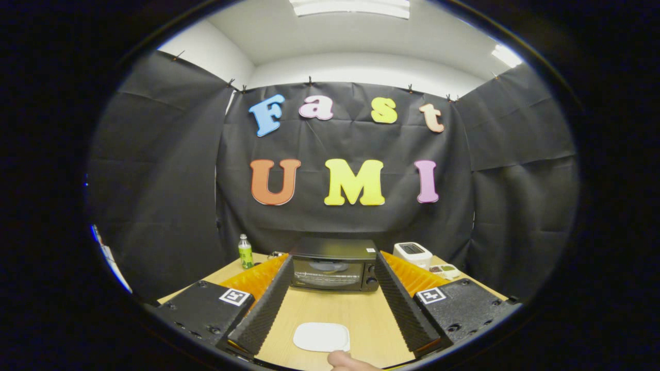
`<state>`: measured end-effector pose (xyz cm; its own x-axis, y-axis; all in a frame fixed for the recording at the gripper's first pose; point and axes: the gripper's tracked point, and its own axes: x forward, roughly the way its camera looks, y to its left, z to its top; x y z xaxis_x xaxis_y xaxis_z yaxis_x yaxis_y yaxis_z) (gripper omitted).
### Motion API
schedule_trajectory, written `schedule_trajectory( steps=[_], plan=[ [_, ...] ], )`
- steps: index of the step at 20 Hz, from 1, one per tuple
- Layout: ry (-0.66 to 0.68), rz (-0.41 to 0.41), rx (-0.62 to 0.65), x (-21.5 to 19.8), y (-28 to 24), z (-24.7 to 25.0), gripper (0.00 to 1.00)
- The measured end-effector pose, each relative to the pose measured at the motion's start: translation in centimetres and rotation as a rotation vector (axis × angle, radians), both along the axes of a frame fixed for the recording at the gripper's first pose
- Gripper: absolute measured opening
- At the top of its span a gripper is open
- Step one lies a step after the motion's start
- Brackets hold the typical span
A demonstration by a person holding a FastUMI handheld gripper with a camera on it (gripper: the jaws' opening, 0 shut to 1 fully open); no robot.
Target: Open the toaster oven, put the food inside, and close the toaster oven door.
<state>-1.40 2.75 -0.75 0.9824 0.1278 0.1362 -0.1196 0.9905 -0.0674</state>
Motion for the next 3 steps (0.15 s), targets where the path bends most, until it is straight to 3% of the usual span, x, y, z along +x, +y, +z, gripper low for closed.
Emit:
schedule_trajectory(
  steps=[3],
  plan=[
    [-0.007,0.014,-0.015,-0.28,0.59,-0.15,1.00]
  ],
)
